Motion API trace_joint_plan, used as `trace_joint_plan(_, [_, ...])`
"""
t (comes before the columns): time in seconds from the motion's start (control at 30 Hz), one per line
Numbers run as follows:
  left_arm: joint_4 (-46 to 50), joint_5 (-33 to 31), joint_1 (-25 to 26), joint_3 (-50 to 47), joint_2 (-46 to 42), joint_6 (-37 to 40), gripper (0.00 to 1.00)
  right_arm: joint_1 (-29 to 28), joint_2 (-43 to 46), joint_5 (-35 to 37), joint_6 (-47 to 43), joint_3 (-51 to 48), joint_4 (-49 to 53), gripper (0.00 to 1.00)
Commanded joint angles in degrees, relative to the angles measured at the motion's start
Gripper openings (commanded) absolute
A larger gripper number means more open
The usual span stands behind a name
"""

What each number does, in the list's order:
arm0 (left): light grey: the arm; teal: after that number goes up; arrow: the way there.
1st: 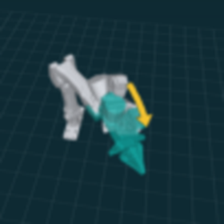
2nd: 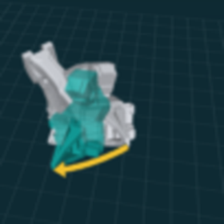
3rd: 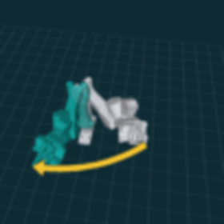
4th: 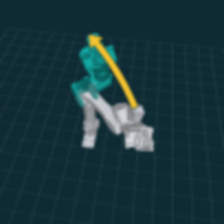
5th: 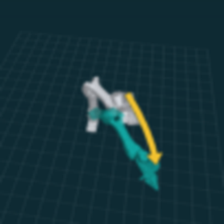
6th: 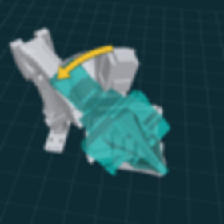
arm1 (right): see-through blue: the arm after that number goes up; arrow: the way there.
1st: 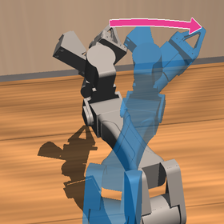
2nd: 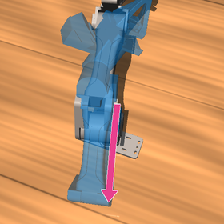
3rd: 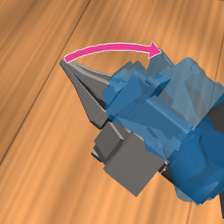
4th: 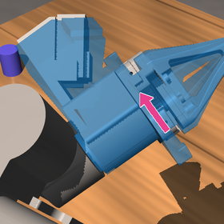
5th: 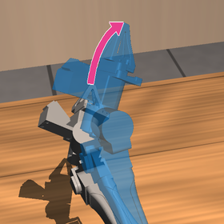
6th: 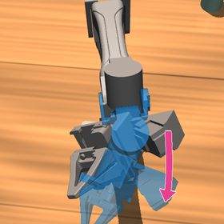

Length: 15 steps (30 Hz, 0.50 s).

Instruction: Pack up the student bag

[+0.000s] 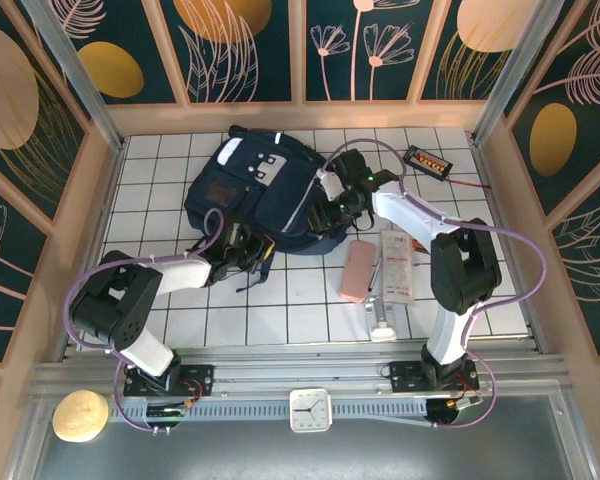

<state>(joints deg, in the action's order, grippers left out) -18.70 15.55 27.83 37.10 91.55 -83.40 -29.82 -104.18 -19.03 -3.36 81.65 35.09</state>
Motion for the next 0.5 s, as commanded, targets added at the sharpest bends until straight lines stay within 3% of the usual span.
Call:
trace_joint_plan(0.0, [2.7,0.7,-1.0,2.4,-1.4,4.8,0.0,-2.0,-2.3,-2.9,-4.0,2.2,2.9,0.54])
trace_joint_plan(0.47, [5.5,2.1,-2.5,3.3,-2.9,7.1,0.0,-6.3,-9.3,-1.1,-5.4,6.4,4.3,0.54])
